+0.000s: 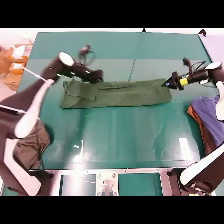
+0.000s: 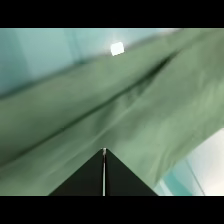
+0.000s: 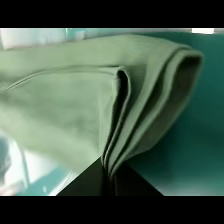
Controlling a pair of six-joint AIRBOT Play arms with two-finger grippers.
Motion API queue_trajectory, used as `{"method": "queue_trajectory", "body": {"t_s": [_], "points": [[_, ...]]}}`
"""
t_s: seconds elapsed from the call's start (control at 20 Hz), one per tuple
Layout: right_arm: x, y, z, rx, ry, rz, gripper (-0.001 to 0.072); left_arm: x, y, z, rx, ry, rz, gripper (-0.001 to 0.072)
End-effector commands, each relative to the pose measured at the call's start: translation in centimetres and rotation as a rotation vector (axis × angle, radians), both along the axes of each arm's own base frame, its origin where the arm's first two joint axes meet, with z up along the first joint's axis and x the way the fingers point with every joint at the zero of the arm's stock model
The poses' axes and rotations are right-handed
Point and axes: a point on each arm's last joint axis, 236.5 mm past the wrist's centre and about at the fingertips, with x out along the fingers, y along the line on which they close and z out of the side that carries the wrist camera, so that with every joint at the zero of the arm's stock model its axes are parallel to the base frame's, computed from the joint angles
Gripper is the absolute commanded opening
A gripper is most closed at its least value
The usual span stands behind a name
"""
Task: Fold the shirts.
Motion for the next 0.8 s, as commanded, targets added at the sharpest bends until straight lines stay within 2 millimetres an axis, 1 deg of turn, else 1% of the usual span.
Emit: {"method": "queue_trajectory", "body": {"t_s": [0.0,0.1,0.15,0.25,0.3,0.4,0.5,0.55,0.65,0.75], "points": [[-1.7,1.3,8.1,-0.015,-0.080,0.078,0.0015,-1.7,-7.1,-4.2,0.013,-0.042,-0.047,0.0025],[-2.4,2.6,12.8,-0.017,-0.167,0.101,0.0015,-2.1,-9.2,-5.3,0.006,-0.061,-0.038,0.0025],[-2.9,3.3,14.8,-0.008,-0.207,0.113,0.0014,-2.2,-9.8,-5.7,0.001,-0.059,-0.027,0.0025],[-3.5,4.9,18.3,0.013,-0.285,0.135,0.0015,-2.7,-10.8,-6.3,-0.012,-0.039,-0.030,0.0025],[-3.8,5.7,19.6,0.026,-0.315,0.147,0.0015,-2.8,-11.5,-6.3,-0.028,-0.036,-0.029,0.0026],[-4.3,7.3,21.3,0.065,-0.351,0.170,0.0015,-3.2,-13.2,-6.2,-0.047,-0.044,-0.042,0.0025],[-4.4,8.9,22.0,0.102,-0.365,0.196,0.0015,-3.6,-14.5,-6.1,-0.056,-0.045,-0.066,0.0025],[-4.5,9.4,22.0,0.105,-0.361,0.205,0.0015,-3.8,-14.8,-6.0,-0.059,-0.036,-0.072,0.0026],[-4.7,10.2,22.0,0.110,-0.354,0.217,0.0015,-4.0,-14.5,-5.1,-0.065,-0.003,-0.089,0.0025],[-4.6,10.5,22.1,0.118,-0.338,0.200,0.0015,-3.8,-12.8,-3.2,-0.055,0.033,-0.144,0.0026]]}}
